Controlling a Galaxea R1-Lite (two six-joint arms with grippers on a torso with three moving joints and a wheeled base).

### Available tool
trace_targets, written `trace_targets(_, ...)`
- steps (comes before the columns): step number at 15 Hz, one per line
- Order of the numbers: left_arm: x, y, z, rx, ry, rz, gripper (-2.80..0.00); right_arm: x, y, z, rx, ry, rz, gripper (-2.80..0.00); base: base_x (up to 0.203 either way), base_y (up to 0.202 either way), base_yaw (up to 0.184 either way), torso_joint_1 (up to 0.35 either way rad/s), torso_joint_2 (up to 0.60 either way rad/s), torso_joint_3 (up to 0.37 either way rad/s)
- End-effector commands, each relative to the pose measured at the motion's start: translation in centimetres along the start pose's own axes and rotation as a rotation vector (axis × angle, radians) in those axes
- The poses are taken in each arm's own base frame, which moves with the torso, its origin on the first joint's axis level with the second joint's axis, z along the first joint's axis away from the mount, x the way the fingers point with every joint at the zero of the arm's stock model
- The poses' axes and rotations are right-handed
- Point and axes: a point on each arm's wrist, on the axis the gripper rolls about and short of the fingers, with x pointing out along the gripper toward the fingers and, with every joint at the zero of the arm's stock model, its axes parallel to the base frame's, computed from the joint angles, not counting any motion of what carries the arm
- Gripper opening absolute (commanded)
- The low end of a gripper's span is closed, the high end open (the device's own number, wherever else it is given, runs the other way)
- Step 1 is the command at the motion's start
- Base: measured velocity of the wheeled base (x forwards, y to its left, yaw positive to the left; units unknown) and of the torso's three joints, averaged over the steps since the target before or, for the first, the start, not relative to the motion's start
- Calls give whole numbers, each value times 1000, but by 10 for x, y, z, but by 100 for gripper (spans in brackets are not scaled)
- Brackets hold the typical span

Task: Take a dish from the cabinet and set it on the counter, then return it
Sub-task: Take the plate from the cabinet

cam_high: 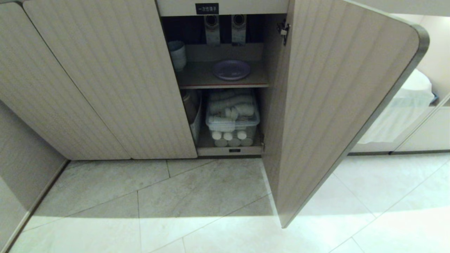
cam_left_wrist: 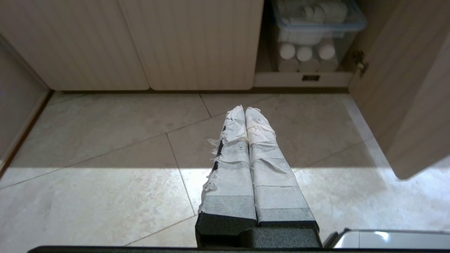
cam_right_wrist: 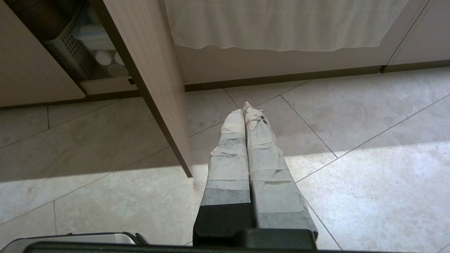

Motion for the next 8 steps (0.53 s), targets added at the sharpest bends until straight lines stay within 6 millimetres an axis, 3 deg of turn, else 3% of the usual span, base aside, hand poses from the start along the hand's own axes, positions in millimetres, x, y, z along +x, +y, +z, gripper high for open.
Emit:
trace_targets(1, 0, 0, 0, 0, 0, 0, -280, 0, 0, 0, 0, 1, 0, -280, 0, 0, 0, 0, 0, 0)
trace_targets(8, 0, 0, 0, -1, 0, 0, -280, 0, 0, 0, 0, 1, 3, -280, 0, 179, 0, 2, 2, 2)
